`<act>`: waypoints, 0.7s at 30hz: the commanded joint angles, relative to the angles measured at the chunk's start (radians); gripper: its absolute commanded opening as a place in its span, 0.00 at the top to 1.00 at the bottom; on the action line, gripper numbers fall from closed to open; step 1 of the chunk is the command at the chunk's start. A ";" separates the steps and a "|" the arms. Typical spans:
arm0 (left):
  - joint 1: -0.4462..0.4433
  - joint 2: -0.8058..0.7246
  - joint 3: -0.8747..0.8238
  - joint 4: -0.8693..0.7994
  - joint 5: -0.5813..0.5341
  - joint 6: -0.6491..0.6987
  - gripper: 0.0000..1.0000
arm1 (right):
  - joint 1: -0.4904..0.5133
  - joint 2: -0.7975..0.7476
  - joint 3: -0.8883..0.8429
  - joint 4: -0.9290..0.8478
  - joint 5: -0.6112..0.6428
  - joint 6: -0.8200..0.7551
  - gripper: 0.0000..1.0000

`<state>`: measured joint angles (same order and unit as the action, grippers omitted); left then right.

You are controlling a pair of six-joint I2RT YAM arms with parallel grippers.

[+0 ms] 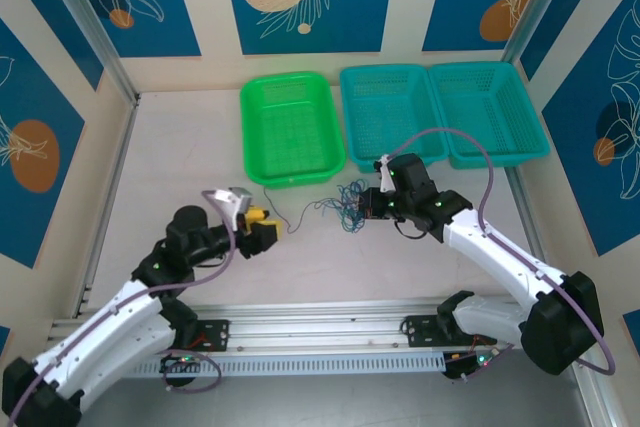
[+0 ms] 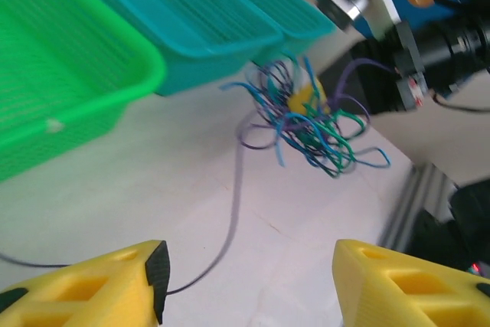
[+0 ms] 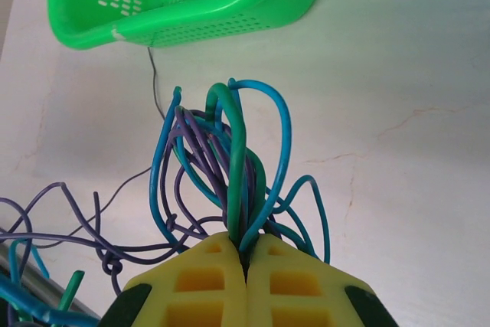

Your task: Untangle the cables

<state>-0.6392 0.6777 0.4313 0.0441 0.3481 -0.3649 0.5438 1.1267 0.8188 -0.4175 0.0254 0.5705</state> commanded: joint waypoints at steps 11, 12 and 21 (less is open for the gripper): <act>-0.128 0.400 0.109 0.164 -0.239 0.076 0.84 | 0.086 -0.030 0.082 -0.055 -0.038 -0.044 1.00; -0.128 0.404 0.102 0.165 -0.267 0.067 1.00 | 0.087 -0.031 0.077 -0.055 -0.020 -0.043 1.00; -0.116 0.119 0.040 -0.085 -0.665 -0.081 1.00 | -0.069 -0.128 -0.125 -0.110 0.364 0.242 0.97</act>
<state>-0.7597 0.8993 0.4744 0.0940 -0.0937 -0.3737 0.5587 1.0542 0.7753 -0.4637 0.2283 0.6712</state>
